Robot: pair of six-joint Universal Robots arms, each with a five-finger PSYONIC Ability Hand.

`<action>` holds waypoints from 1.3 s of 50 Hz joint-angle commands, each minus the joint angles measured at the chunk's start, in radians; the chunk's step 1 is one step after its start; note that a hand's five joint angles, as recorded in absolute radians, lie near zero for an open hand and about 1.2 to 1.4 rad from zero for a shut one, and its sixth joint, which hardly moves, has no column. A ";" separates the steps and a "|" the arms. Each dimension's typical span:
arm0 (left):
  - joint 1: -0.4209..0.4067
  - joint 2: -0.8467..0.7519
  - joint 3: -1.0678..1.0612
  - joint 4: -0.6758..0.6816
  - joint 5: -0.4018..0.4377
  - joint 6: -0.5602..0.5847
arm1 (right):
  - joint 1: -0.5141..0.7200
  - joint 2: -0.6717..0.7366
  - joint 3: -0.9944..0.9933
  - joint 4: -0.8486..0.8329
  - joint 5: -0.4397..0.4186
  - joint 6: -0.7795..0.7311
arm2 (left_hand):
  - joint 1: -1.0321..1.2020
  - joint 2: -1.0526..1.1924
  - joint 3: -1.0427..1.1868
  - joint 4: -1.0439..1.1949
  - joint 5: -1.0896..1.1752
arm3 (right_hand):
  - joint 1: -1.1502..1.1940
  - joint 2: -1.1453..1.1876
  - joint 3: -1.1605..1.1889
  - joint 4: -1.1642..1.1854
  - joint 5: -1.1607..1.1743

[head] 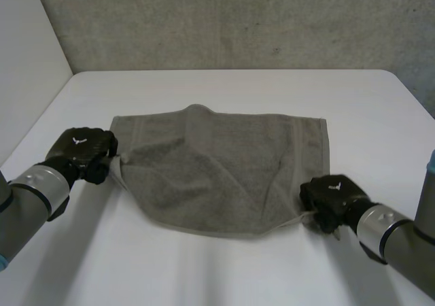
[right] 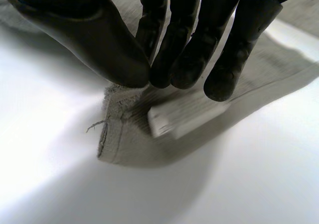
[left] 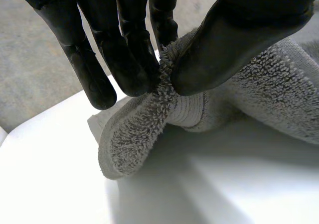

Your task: Fold the towel.

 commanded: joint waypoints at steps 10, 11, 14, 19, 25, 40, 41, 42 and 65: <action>0.097 0.312 -0.077 -0.014 0.082 -0.222 | -0.256 -0.397 -0.211 0.359 -0.192 -0.062 | 0.425 0.088 0.055 0.037 0.063 | 0.075 0.091 0.069 0.065 0.062; 0.097 0.354 -0.096 -0.014 0.085 -0.239 | -0.271 -0.426 -0.208 0.395 -0.221 -0.081 | 0.425 0.088 0.055 0.037 0.063 | 0.075 0.091 0.069 0.065 0.062; 0.101 0.430 -0.139 -0.015 0.088 -0.268 | -0.309 -0.472 -0.190 0.445 -0.255 -0.118 | 0.425 0.088 0.055 0.037 0.063 | 0.075 0.091 0.069 0.065 0.062; 0.132 0.481 -0.174 -0.017 0.090 -0.296 | -0.348 -0.509 -0.179 0.468 -0.273 -0.157 | 0.425 0.088 0.055 0.037 0.063 | 0.075 0.091 0.069 0.065 0.062; 0.224 0.439 -0.163 -0.003 0.115 -0.290 | -0.356 -0.492 -0.199 0.439 -0.275 -0.177 | 0.425 0.088 0.055 0.037 0.063 | 0.075 0.091 0.069 0.065 0.062; 0.111 -0.184 0.206 -0.015 0.146 -0.264 | -0.095 0.096 -0.626 0.322 -0.062 -0.244 | 0.425 0.088 0.055 0.037 0.063 | 0.075 0.091 0.069 0.065 0.062; 0.111 -0.184 0.206 -0.015 0.146 -0.264 | -0.095 0.097 -0.627 0.322 -0.061 -0.244 | 0.425 0.088 0.055 0.037 0.063 | 0.075 0.091 0.069 0.065 0.062; 0.109 -0.230 0.246 -0.021 0.131 -0.258 | -0.080 0.142 -0.669 0.322 -0.043 -0.261 | 0.425 0.088 0.055 0.037 0.063 | 0.075 0.091 0.069 0.065 0.062; 0.029 -0.490 0.533 -0.061 -0.029 -0.248 | 0.019 0.479 -0.970 0.238 0.051 -0.267 | -0.376 -0.713 -0.747 -0.764 -0.738 | 0.075 0.091 0.069 0.065 0.062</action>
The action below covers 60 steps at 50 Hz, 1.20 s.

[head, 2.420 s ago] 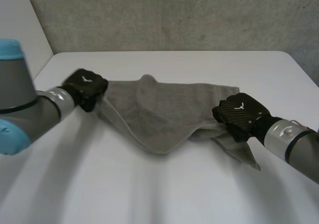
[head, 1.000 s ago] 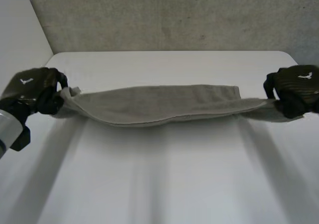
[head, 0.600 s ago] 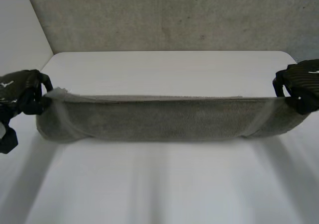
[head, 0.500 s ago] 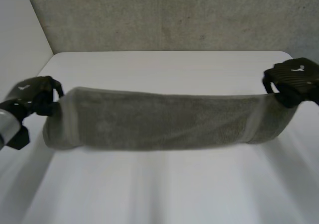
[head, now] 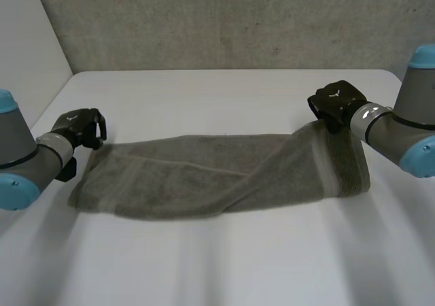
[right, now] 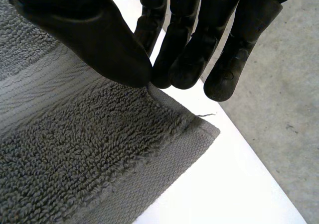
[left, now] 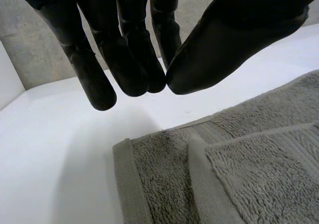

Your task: Fold the towel.

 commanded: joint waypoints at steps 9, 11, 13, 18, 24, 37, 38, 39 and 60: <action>-0.068 0.026 -0.019 -0.099 0.157 0.096 | 0.014 -0.008 0.064 -0.016 0.009 0.002 | -0.762 -0.908 -0.921 -0.924 -0.934 | 0.070 0.091 0.068 0.065 0.054; -0.068 0.022 -0.019 -0.122 0.158 0.140 | 0.014 -0.011 0.077 -0.016 0.006 0.002 | -0.762 -0.908 -0.921 -0.924 -0.934 | 0.070 0.091 0.068 0.065 0.054; -0.068 0.019 -0.014 -0.155 0.151 0.229 | 0.014 -0.017 0.100 -0.018 0.003 -0.001 | -0.759 -0.905 -0.918 -0.921 -0.931 | 0.070 0.091 0.068 0.065 0.054; -0.066 0.016 -0.010 -0.159 0.129 0.271 | 0.014 -0.026 0.129 -0.035 0.001 -0.001 | -0.753 -0.899 -0.912 -0.915 -0.925 | 0.070 0.091 0.068 0.065 0.054; -0.065 -0.018 0.030 -0.162 0.059 0.277 | 0.014 -0.035 0.150 -0.049 0.001 -0.003 | -0.715 -0.861 -0.874 -0.877 -0.887 | 0.070 0.091 0.068 0.065 0.054; -0.066 -0.127 0.168 -0.238 0.051 0.278 | 0.012 -0.037 0.173 -0.059 0.000 -0.006 | -0.566 -0.711 -0.724 -0.727 -0.737 | 0.070 0.091 0.068 0.065 0.054; -0.066 -0.142 0.183 -0.252 0.051 0.278 | 0.012 -0.037 0.176 -0.061 0.000 -0.007 | -0.560 -0.706 -0.718 -0.721 -0.731 | 0.070 0.091 0.068 0.065 0.054; -0.066 -0.154 0.199 -0.264 0.051 0.278 | 0.012 -0.037 0.179 -0.061 0.000 -0.009 | -0.554 -0.700 -0.713 -0.715 -0.725 | 0.070 0.091 0.068 0.065 0.054; -0.068 -0.170 0.234 -0.289 0.048 0.280 | 0.011 -0.037 0.184 -0.061 0.000 -0.012 | -0.023 -0.169 -0.182 -0.185 -0.195 | 0.070 0.091 0.068 0.065 0.054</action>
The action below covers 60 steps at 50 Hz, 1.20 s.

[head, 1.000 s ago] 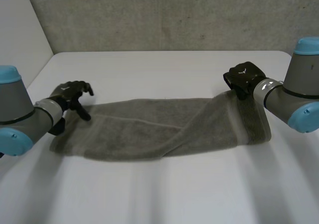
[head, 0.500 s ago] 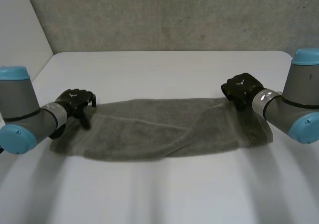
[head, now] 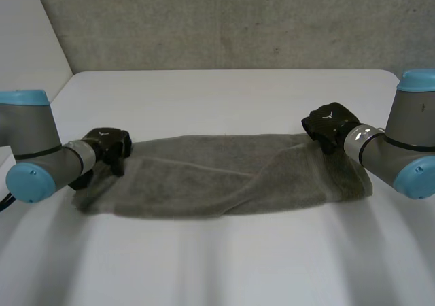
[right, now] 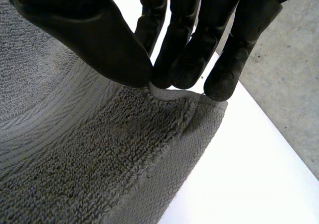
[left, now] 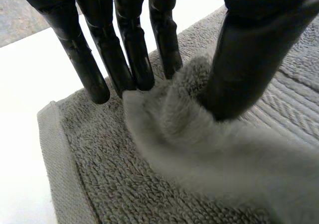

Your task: Fold the towel.

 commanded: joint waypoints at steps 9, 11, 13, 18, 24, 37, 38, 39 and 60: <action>-0.002 0.015 -0.013 0.002 -0.004 0.001 | 0.000 -0.003 0.002 0.000 0.001 0.000 | 0.454 0.432 0.467 0.434 0.482 | 0.070 0.091 0.068 0.065 0.054; -0.002 0.033 -0.014 0.002 -0.004 0.001 | 0.000 -0.009 0.002 0.000 0.001 0.000 | 0.454 0.432 0.467 0.434 0.482 | 0.070 0.091 0.068 0.065 0.054; -0.002 0.045 -0.017 0.003 -0.004 0.001 | 0.000 -0.014 0.001 0.000 0.001 0.001 | 0.454 0.432 0.467 0.434 0.482 | 0.070 0.091 0.068 0.065 0.054; -0.002 0.081 -0.022 0.005 -0.018 -0.007 | 0.000 -0.021 -0.021 -0.001 0.002 0.013 | 0.454 0.432 0.467 0.434 0.482 | 0.070 0.091 0.068 0.065 0.054; 0.002 0.105 -0.011 0.015 -0.035 -0.010 | 0.003 -0.009 -0.096 -0.043 0.007 0.049 | 0.454 0.432 0.467 0.434 0.482 | 0.070 0.091 0.068 0.065 0.054; 0.003 0.036 0.038 0.081 -0.104 -0.008 | 0.006 0.147 -0.292 -0.084 0.041 0.081 | 0.454 0.432 0.467 0.434 0.482 | 0.070 0.091 0.068 0.065 0.054; 0.003 0.036 0.038 0.081 -0.104 -0.008 | 0.006 0.147 -0.292 -0.084 0.041 0.081 | 0.454 0.432 0.467 0.434 0.482 | 0.070 0.091 0.068 0.065 0.054; 0.003 0.024 0.050 0.081 -0.115 -0.008 | 0.005 0.167 -0.318 -0.084 0.056 0.079 | 0.454 0.432 0.467 0.434 0.482 | 0.070 0.091 0.068 0.065 0.054; 0.005 -0.016 0.078 0.087 -0.136 -0.002 | 0.025 0.295 -0.401 -0.086 0.078 0.076 | -0.373 -0.395 -0.361 -0.394 -0.345 | -0.578 -0.557 -0.579 -0.583 -0.594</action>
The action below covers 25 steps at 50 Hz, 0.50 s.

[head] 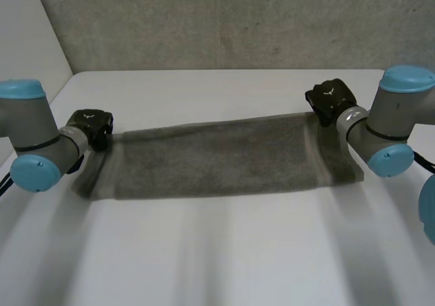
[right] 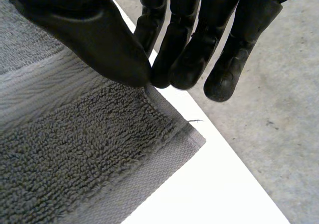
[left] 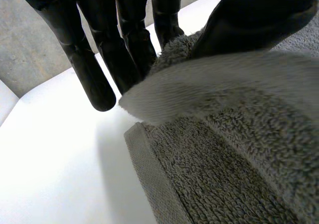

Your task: Fold the towel.

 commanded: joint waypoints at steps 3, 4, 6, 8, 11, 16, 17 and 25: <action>0.000 0.000 -0.008 0.002 -0.017 0.005 | 0.015 0.019 0.003 0.000 0.021 0.001 | -0.917 -0.907 -0.924 -0.926 -0.927 | -1.109 -1.096 -1.117 -1.119 -1.125; 0.002 0.002 -0.008 0.002 -0.026 0.005 | 0.015 0.014 0.003 0.001 0.030 0.001 | -0.926 -0.916 -0.933 -0.935 -0.936 | -1.109 -1.096 -1.117 -1.119 -1.125; 0.007 0.006 -0.007 0.004 -0.038 0.005 | 0.017 0.005 0.004 0.001 0.039 0.001 | -0.935 -0.925 -0.942 -0.943 -0.945 | -1.109 -1.096 -1.117 -1.119 -1.125; 0.010 0.014 -0.004 0.004 -0.044 0.005 | 0.017 -0.010 0.007 0.004 0.041 0.006 | -0.935 -0.925 -0.942 -0.943 -0.945 | -1.109 -1.096 -1.117 -1.119 -1.125; 0.017 0.036 0.002 0.002 -0.047 -0.001 | 0.021 -0.069 0.029 0.009 0.042 0.017 | -0.935 -0.925 -0.942 -0.943 -0.945 | -1.109 -1.096 -1.117 -1.119 -1.125; 0.023 0.111 -0.002 0.002 -0.047 -0.007 | 0.021 -0.194 0.104 0.011 0.041 0.067 | -0.935 -0.925 -0.942 -0.943 -0.945 | -1.109 -1.096 -1.117 -1.119 -1.125; 0.023 0.140 -0.011 0.002 -0.047 -0.008 | 0.017 -0.251 0.148 0.011 0.039 0.096 | -0.932 -0.922 -0.939 -0.941 -0.942 | -1.109 -1.096 -1.117 -1.119 -1.125; 0.007 0.321 -0.171 0.015 -0.037 -0.088 | 0.003 -0.510 0.421 0.015 0.014 0.146 | -0.917 -0.907 -0.924 -0.926 -0.927 | -1.109 -1.096 -1.117 -1.119 -1.125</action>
